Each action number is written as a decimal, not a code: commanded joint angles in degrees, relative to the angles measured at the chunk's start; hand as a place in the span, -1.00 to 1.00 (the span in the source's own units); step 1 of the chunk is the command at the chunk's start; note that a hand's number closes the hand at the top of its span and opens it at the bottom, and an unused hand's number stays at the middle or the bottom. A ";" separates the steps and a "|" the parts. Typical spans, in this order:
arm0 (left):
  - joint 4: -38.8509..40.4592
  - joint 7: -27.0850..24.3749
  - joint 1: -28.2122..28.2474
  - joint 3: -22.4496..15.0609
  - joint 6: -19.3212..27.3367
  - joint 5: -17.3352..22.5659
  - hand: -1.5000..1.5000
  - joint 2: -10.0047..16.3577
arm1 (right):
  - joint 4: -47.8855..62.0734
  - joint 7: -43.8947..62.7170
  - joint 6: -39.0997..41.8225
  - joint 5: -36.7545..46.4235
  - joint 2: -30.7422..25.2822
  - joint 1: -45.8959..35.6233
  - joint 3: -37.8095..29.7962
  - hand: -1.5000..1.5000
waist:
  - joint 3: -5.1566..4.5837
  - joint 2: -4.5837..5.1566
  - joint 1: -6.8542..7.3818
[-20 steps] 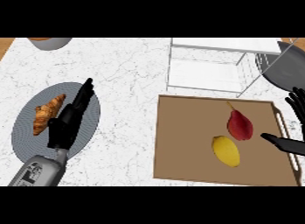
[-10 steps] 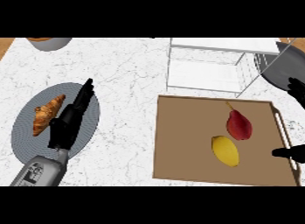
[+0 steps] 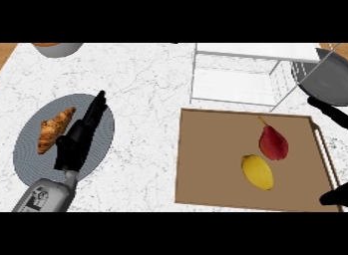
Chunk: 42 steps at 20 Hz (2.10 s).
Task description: Pick the lemon from the tray and place it in the tiered shelf
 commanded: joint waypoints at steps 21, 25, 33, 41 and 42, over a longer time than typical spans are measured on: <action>0.71 2.22 -1.88 8.22 -7.63 -6.69 0.00 -5.21 | -15.91 21.67 5.87 21.64 19.56 0.87 9.04 -1.00 | 0.14 0.22 0.26; -5.08 1.00 5.79 7.23 -7.85 -7.99 0.00 -6.14 | -19.00 21.44 6.14 24.71 21.82 4.50 9.61 -1.00 | 0.15 0.15 0.30; 1.35 0.63 -0.89 11.68 -9.55 -9.94 0.00 -7.93 | -9.24 17.56 9.58 27.28 24.14 0.22 6.06 -1.00 | 0.14 0.26 0.26; -4.62 4.38 1.74 12.39 -11.74 -11.06 0.00 -9.40 | -12.66 17.48 12.89 30.82 26.82 3.98 6.11 -1.00 | 0.14 0.19 0.24; -1.40 3.68 -0.17 13.16 -11.97 -11.20 0.00 -9.70 | -10.71 13.22 10.24 34.37 26.51 5.67 7.41 -1.00 | 0.15 0.21 0.16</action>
